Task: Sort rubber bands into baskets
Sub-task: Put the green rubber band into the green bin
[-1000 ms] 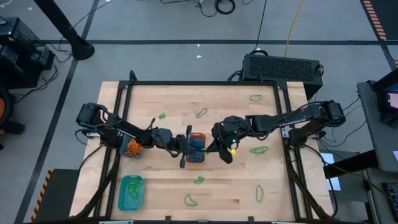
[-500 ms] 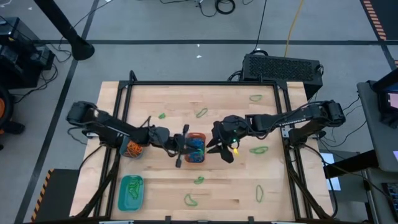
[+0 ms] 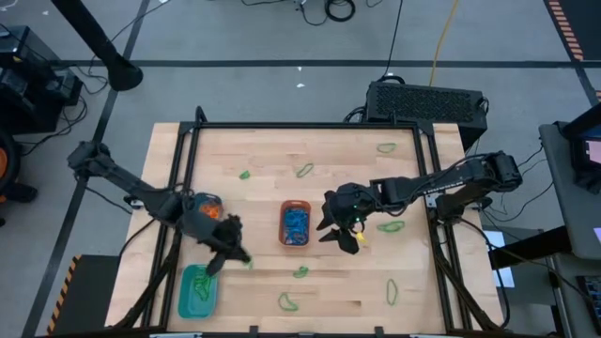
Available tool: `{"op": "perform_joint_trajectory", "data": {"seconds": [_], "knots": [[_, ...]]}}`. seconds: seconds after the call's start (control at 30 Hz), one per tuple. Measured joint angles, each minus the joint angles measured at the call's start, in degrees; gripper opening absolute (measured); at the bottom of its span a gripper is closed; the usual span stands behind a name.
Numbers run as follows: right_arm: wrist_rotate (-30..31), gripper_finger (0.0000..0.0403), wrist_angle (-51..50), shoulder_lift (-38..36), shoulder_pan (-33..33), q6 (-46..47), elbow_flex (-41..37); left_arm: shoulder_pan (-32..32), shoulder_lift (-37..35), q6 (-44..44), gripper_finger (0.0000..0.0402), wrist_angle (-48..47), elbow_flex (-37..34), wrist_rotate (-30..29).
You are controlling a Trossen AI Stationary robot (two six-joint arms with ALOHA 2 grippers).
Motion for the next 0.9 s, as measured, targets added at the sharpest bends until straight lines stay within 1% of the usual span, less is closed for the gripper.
{"op": "perform_joint_trajectory", "data": {"seconds": [0.1, 0.2, 0.37, 0.43, 0.53, 0.6, 0.67, 0.77, 0.9], "knots": [[0.4, 0.0167, -0.08, 0.0, 0.74, -1.82, 0.0, -5.23, -0.97, -15.35, 0.0004, -4.84, 0.0, 0.68], [1.83, 0.0167, -0.13, 0.0, 1.33, -3.3, 0.0, -10.87, -0.74, -26.81, 0.0004, -7.78, 0.0, 2.36], [1.48, 0.0167, -0.52, 0.0, 2.0, -5.35, 0.0, -18.52, 0.5, -46.92, 0.0004, -14.07, -0.02, 2.34], [1.44, 0.0167, -0.93, 0.0, 2.01, -6.31, 0.0, -21.27, 1.35, -54.07, 0.0004, -17.46, -0.02, 2.39], [1.39, 0.0167, -1.1, 0.0, 1.98, -7.37, 0.0, -24.38, 3.22, -62.23, 0.0003, -22.19, -0.02, 3.59], [1.4, 0.0167, -1.56, 0.0, 1.98, -8.83, 0.0, -25.67, 4.4, -65.99, 0.0003, -25.01, -0.02, 5.28], [1.4, 0.0167, -1.61, 0.0, 1.93, -10.05, 0.0, -26.27, 5.53, -67.79, 0.0003, -26.4, -0.02, 6.65], [1.42, 0.0167, -1.58, 0.0, 1.85, -11.84, 0.0, -26.53, 6.84, -67.98, 0.0005, -26.77, -0.02, 8.27], [1.47, 0.0167, -1.43, 0.0, 1.8, -13.94, 0.0, -26.53, 7.89, -67.41, 0.0024, -26.74, -0.02, 11.72]]}}
